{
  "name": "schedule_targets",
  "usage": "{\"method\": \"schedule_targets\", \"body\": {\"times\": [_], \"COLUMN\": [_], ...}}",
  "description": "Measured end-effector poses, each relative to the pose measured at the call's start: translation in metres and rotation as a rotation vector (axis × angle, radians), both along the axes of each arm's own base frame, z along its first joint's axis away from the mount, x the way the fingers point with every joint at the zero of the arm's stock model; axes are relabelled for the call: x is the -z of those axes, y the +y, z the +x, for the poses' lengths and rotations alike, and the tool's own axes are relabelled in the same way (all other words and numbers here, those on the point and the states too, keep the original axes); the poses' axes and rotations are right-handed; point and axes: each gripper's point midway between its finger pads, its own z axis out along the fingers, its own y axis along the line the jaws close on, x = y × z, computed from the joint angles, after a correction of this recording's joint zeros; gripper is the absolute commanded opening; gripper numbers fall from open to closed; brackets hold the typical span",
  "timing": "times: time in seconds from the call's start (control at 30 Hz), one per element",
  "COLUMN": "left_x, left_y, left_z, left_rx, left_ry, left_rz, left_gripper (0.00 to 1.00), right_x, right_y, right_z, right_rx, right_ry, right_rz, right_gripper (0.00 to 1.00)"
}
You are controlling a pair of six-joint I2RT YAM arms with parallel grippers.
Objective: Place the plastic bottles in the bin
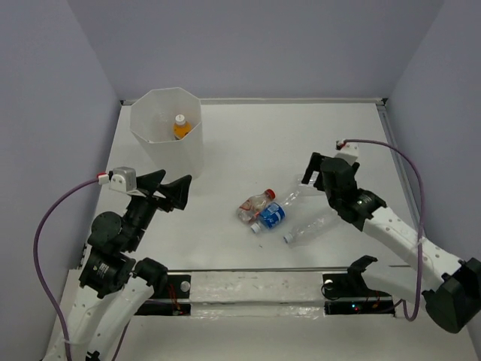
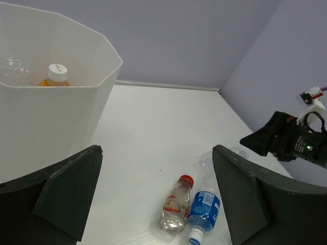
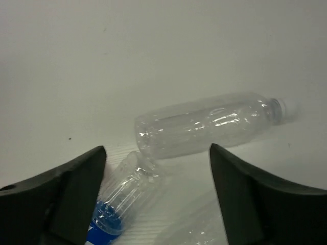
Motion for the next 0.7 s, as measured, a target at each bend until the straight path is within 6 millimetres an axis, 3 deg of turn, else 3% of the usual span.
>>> {"method": "schedule_targets", "body": {"times": [0.03,0.13,0.27,0.5,0.7], "left_x": [0.0,-0.001,0.0,0.002,0.003], "left_y": [-0.001,-0.001,-0.004,-0.007,-0.007], "left_z": [0.0,0.0,-0.001,0.0,0.001], "left_rx": [0.003,0.008,0.021,0.036,0.033], "left_ry": [0.0,-0.002,-0.002,0.006,0.012], "left_rz": [0.001,0.0,0.003,0.01,0.014], "left_gripper": [0.99,0.99,0.99,0.99,0.99], "right_x": [-0.001,-0.008,0.007,0.065,0.096], "right_y": [-0.02,-0.054,-0.083,-0.095,-0.105], "right_z": [-0.006,-0.011,-0.004,0.008,0.022], "right_rx": [0.069,0.199,0.338,0.488,0.613], "right_ry": [-0.006,-0.037,-0.011,0.142,0.21], "right_rz": [0.029,0.109,0.176,0.239,0.324], "right_gripper": [1.0,1.0,1.0,1.0,0.99]}}
